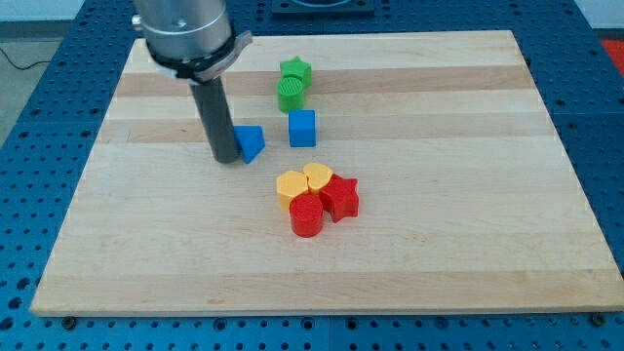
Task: Move the arm to the top of the yellow heart
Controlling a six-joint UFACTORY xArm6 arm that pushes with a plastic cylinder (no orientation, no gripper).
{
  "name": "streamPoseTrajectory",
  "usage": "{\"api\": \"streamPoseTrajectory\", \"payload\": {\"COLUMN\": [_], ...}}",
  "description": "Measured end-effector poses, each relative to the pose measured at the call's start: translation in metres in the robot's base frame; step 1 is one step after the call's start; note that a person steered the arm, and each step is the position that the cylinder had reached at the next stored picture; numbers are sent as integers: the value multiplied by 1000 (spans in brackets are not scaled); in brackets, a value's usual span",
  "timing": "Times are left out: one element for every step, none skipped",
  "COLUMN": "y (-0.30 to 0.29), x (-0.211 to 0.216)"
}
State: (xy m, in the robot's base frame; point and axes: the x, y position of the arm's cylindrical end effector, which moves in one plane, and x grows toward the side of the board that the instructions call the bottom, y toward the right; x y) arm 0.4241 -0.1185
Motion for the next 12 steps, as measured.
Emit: {"api": "streamPoseTrajectory", "payload": {"y": [21,39,33,-12,-49,-51,-54,-67,-48,-15,25,70], "x": [-5,-5,-5,1,12,12,5,-8,-8,-7,-1,12]}}
